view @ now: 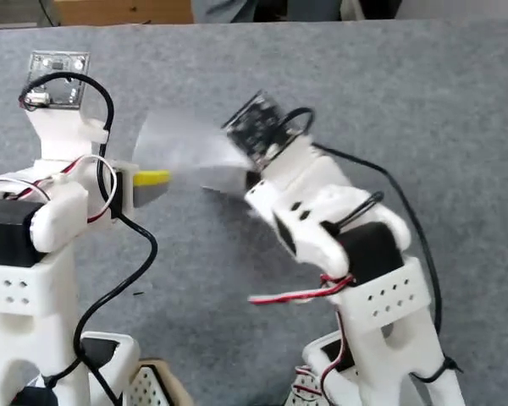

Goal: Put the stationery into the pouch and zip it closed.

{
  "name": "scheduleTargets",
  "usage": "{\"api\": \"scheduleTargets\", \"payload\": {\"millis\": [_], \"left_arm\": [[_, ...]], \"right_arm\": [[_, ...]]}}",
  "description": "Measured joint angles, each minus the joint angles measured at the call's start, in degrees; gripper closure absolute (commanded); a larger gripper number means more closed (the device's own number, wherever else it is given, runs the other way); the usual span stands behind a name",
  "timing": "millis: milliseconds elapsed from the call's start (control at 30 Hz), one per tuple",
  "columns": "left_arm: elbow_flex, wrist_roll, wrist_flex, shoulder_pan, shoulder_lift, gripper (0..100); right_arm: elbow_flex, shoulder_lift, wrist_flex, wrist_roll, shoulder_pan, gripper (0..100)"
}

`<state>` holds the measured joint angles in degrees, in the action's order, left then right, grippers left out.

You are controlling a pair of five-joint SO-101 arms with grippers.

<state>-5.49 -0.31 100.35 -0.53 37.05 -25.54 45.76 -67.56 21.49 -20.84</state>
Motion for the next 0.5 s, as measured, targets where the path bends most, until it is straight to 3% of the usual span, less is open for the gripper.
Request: {"api": "scheduleTargets", "payload": {"millis": [300, 500], "left_arm": [[-7.3, 0.0, 0.1, 0.0, 2.8, 60], [5.7, 0.0, 0.1, -0.1, 2.9, 60]], "right_arm": [[0.6, 0.1, -2.5, -1.6, 3.2, 98.6], [2.5, 0.0, -2.5, -6.0, 2.3, 98.6]]}}
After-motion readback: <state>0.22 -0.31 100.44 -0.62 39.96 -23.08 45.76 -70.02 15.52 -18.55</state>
